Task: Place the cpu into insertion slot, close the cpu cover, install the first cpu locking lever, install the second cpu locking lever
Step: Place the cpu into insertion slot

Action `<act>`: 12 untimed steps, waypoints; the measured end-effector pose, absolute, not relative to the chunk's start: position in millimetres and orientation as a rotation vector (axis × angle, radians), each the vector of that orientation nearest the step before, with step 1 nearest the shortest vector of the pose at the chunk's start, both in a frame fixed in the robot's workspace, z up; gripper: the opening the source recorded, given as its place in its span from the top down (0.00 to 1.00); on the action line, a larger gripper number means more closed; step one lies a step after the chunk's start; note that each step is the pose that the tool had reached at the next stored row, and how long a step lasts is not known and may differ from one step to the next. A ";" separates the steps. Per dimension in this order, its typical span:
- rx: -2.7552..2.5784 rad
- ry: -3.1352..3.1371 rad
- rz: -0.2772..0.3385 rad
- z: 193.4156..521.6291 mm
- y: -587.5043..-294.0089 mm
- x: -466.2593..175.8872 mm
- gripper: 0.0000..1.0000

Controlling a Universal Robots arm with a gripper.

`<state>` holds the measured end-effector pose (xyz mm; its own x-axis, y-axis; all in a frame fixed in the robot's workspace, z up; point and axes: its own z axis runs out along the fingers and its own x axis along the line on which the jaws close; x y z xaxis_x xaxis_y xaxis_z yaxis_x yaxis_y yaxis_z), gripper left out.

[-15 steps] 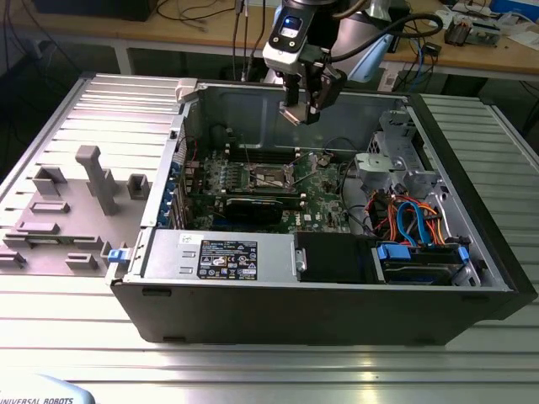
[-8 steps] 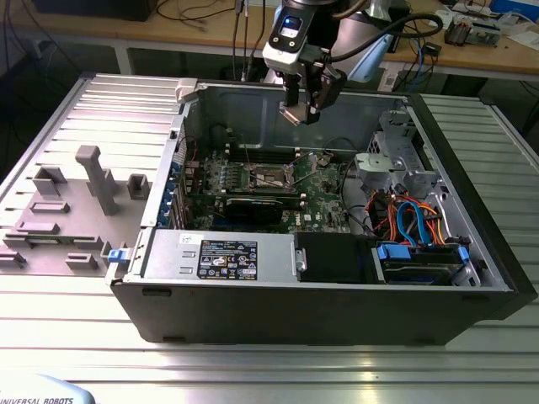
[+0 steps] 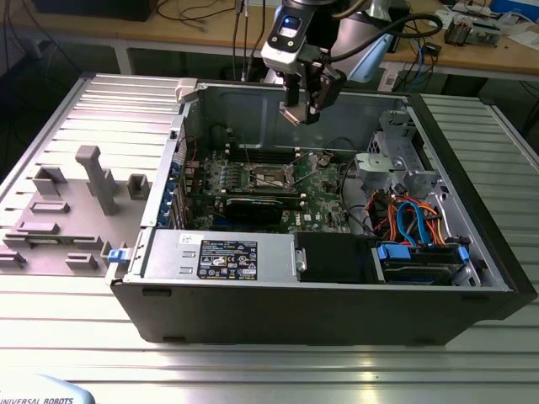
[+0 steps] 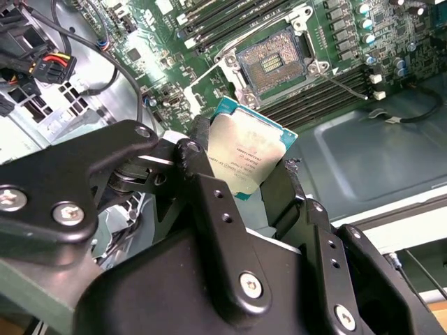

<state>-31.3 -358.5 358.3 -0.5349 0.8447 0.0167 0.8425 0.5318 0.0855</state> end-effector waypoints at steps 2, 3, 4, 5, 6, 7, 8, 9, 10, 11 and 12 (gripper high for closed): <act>1.517 2.717 0.128 358.3 -358.5 -31.2 0.46; 1.521 2.714 0.128 358.3 -358.5 -31.2 0.46; 1.527 2.711 0.128 358.3 -358.5 -31.3 0.46; 1.531 2.708 0.128 358.3 -358.5 -31.2 0.46; 1.538 2.704 0.128 358.3 -358.5 -31.3 0.46; 1.546 2.699 0.127 358.3 -358.5 -31.2 0.46; 1.551 2.696 0.127 358.3 -358.5 -31.2 0.46; 1.556 2.693 0.127 358.3 -358.5 -31.2 0.46; 1.563 2.689 0.127 358.3 -358.5 -31.2 0.46; 1.573 2.682 0.127 358.3 -358.5 -31.3 0.46; 1.587 2.674 0.126 358.3 -358.5 -31.3 0.46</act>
